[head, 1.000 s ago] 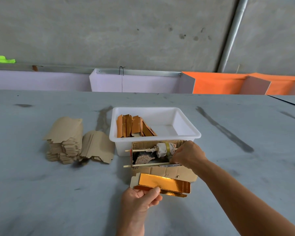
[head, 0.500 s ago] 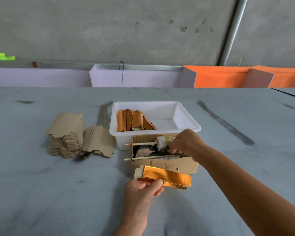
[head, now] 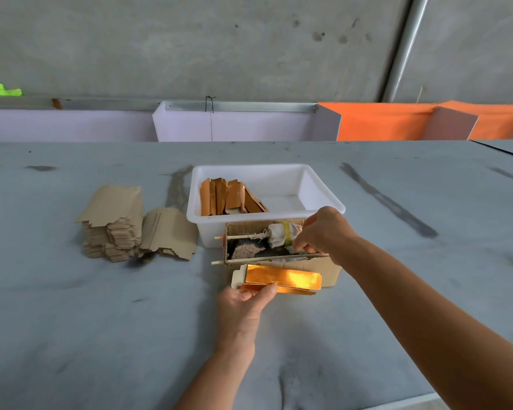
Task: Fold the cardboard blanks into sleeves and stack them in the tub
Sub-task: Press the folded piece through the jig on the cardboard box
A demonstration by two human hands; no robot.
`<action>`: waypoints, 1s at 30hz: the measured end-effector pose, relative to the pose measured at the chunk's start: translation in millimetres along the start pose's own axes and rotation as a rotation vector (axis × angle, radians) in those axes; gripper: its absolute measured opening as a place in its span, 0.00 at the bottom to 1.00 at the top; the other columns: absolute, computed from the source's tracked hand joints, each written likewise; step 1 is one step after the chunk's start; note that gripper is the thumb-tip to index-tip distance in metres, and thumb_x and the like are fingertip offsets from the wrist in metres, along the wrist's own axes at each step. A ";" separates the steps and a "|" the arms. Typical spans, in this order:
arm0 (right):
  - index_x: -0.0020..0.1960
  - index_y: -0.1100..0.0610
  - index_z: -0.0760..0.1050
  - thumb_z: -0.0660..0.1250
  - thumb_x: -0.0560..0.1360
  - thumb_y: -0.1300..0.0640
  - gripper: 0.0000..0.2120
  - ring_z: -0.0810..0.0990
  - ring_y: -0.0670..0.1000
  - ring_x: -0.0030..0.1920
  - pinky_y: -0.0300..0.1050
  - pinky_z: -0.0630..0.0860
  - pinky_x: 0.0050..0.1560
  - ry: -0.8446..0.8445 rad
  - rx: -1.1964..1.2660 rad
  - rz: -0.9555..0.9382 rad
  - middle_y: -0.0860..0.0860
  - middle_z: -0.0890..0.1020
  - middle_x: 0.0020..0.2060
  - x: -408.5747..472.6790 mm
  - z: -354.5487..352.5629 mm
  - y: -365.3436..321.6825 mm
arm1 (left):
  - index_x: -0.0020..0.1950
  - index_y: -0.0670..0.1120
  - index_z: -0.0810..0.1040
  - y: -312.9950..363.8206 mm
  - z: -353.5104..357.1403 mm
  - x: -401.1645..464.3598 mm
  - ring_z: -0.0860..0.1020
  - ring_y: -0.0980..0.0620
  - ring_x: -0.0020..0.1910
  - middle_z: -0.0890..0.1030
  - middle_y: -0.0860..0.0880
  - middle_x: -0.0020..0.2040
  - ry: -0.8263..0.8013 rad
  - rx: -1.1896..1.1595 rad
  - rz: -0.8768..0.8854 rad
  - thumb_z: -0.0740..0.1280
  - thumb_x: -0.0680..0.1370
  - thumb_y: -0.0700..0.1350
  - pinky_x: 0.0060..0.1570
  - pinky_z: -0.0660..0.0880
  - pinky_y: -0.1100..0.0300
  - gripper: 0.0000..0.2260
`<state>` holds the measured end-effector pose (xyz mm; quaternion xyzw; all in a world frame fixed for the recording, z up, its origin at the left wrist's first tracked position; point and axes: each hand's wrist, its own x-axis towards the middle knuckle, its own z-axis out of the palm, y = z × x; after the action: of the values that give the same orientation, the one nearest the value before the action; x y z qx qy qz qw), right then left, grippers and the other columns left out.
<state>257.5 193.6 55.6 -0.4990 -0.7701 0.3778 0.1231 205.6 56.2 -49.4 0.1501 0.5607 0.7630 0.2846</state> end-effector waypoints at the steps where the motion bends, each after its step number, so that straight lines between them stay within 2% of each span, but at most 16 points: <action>1: 0.43 0.64 0.76 0.74 0.63 0.70 0.12 0.79 0.53 0.34 0.41 0.76 0.34 0.001 0.010 -0.007 0.57 0.79 0.34 -1.1 -0.7 0.8 | 0.43 0.41 0.80 -0.7 0.3 0.0 0.82 0.56 0.34 0.84 0.49 0.34 0.002 -0.003 0.007 0.71 0.69 0.29 0.37 0.77 0.68 0.08; 5: 0.38 0.60 0.73 0.74 0.64 0.70 0.11 0.81 0.55 0.40 0.43 0.77 0.37 0.005 0.057 -0.041 0.57 0.80 0.37 -8.4 -1.1 3.1 | 0.43 0.42 0.81 -2.9 0.2 -0.3 0.82 0.56 0.35 0.85 0.50 0.35 0.010 -0.001 0.022 0.71 0.70 0.30 0.37 0.76 0.69 0.08; 7: 0.41 0.61 0.74 0.74 0.65 0.69 0.11 0.82 0.57 0.43 0.43 0.78 0.37 0.007 0.078 -0.059 0.59 0.81 0.40 -12.7 -1.4 4.9 | 0.43 0.41 0.81 -3.2 0.3 -0.2 0.82 0.56 0.35 0.85 0.50 0.35 0.014 -0.007 0.024 0.72 0.69 0.30 0.36 0.76 0.69 0.08; 10: 0.48 0.59 0.74 0.75 0.65 0.67 0.15 0.81 0.56 0.42 0.39 0.72 0.28 -0.002 0.131 -0.062 0.58 0.80 0.43 -21.5 -4.3 11.2 | 0.44 0.40 0.81 -3.8 1.0 1.0 0.82 0.57 0.34 0.84 0.50 0.34 0.014 -0.003 0.032 0.72 0.69 0.30 0.36 0.76 0.70 0.08; 13: 0.47 0.55 0.71 0.75 0.65 0.64 0.17 0.76 0.51 0.36 0.35 0.64 0.22 0.006 0.182 -0.051 0.55 0.78 0.40 -31.7 -7.1 20.8 | 0.45 0.39 0.81 -4.3 0.2 1.8 0.82 0.55 0.35 0.84 0.48 0.35 0.008 0.001 0.038 0.72 0.69 0.30 0.37 0.76 0.69 0.07; 17: 0.49 0.53 0.70 0.76 0.65 0.63 0.18 0.78 0.52 0.42 0.36 0.65 0.25 0.042 0.274 -0.018 0.56 0.79 0.44 -43.1 -2.3 34.5 | 0.45 0.37 0.81 -4.4 -0.3 2.0 0.82 0.56 0.34 0.84 0.49 0.35 0.003 0.023 0.047 0.71 0.70 0.30 0.37 0.76 0.69 0.07; 19: 0.50 0.54 0.71 0.76 0.65 0.62 0.18 0.79 0.53 0.42 0.36 0.66 0.24 0.047 0.307 -0.013 0.56 0.79 0.44 -47.6 0.8 38.0 | 0.45 0.37 0.81 -4.7 -0.2 2.2 0.81 0.56 0.34 0.84 0.49 0.34 0.010 0.028 0.042 0.71 0.69 0.30 0.37 0.76 0.69 0.06; 22: 0.50 0.57 0.72 0.76 0.66 0.64 0.17 0.79 0.53 0.40 0.39 0.72 0.28 0.041 0.372 -0.012 0.57 0.79 0.44 -53.7 3.5 41.2 | 0.44 0.38 0.81 -4.6 -0.3 2.2 0.81 0.55 0.34 0.84 0.47 0.36 0.022 0.035 0.029 0.72 0.69 0.30 0.37 0.77 0.69 0.07; 24: 0.48 0.57 0.72 0.75 0.66 0.64 0.16 0.78 0.53 0.38 0.39 0.72 0.29 0.041 0.398 -0.013 0.57 0.79 0.43 -56.5 4.5 42.6 | 0.44 0.38 0.81 -4.6 -0.5 2.5 0.81 0.54 0.34 0.84 0.46 0.37 0.027 0.043 0.024 0.73 0.69 0.31 0.37 0.77 0.68 0.07; 27: 0.50 0.57 0.72 0.76 0.66 0.64 0.17 0.79 0.54 0.42 0.39 0.70 0.30 0.036 0.414 -0.007 0.57 0.79 0.44 -58.3 5.4 44.5 | 0.47 0.37 0.81 -6.0 -1.2 3.1 0.82 0.51 0.37 0.84 0.43 0.40 0.044 0.053 0.000 0.74 0.68 0.33 0.39 0.76 0.64 0.09; 30: 0.50 0.56 0.72 0.76 0.66 0.63 0.18 0.80 0.55 0.44 0.40 0.71 0.30 0.033 0.409 0.004 0.56 0.79 0.45 -59.4 6.5 46.3 | 0.47 0.38 0.81 -6.9 -1.6 4.1 0.82 0.53 0.36 0.84 0.44 0.40 0.057 0.068 -0.014 0.75 0.68 0.35 0.37 0.76 0.66 0.10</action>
<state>313.1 149.4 29.6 -0.4715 -0.6743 0.5181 0.2337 203.3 58.9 -56.7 0.1336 0.5953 0.7454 0.2686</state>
